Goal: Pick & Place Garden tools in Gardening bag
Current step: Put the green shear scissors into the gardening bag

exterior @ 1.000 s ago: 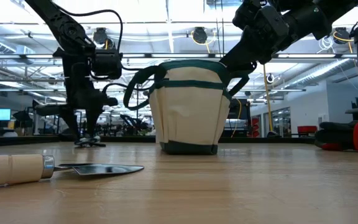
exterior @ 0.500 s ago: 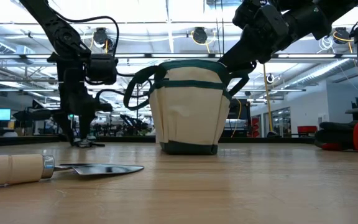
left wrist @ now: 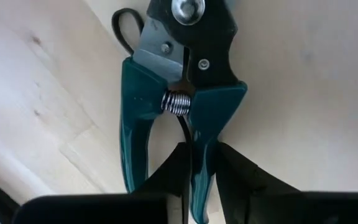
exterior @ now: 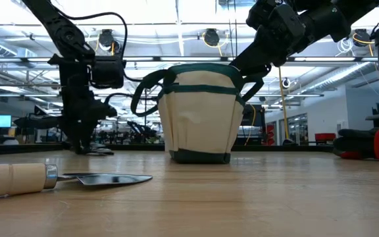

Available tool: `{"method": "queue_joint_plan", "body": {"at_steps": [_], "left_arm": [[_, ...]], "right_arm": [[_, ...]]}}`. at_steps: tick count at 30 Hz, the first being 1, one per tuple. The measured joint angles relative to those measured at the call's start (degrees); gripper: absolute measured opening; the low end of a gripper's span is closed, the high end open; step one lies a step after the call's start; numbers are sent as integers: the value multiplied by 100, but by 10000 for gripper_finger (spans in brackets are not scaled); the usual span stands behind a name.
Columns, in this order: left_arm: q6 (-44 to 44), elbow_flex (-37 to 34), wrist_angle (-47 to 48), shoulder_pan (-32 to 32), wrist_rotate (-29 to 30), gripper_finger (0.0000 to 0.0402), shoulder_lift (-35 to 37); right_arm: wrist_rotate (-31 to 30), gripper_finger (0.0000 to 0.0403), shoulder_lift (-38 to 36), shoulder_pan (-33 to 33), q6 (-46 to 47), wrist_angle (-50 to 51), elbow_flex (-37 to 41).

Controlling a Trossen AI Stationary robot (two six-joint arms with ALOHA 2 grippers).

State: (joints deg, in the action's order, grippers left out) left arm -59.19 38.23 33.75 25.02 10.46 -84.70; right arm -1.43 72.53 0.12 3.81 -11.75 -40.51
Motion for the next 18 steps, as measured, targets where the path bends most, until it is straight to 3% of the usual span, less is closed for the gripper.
{"method": "queue_joint_plan", "body": {"at_steps": [9, 18], "left_arm": [[1748, 375, 12, -616, -1186, 53, 394], [3008, 569, -104, -1296, -1253, 53, 1010]], "right_arm": [[1, 171, 0, 0, 1, 0, 0], [2, 171, 0, 0, 2, 0, 0]]}}
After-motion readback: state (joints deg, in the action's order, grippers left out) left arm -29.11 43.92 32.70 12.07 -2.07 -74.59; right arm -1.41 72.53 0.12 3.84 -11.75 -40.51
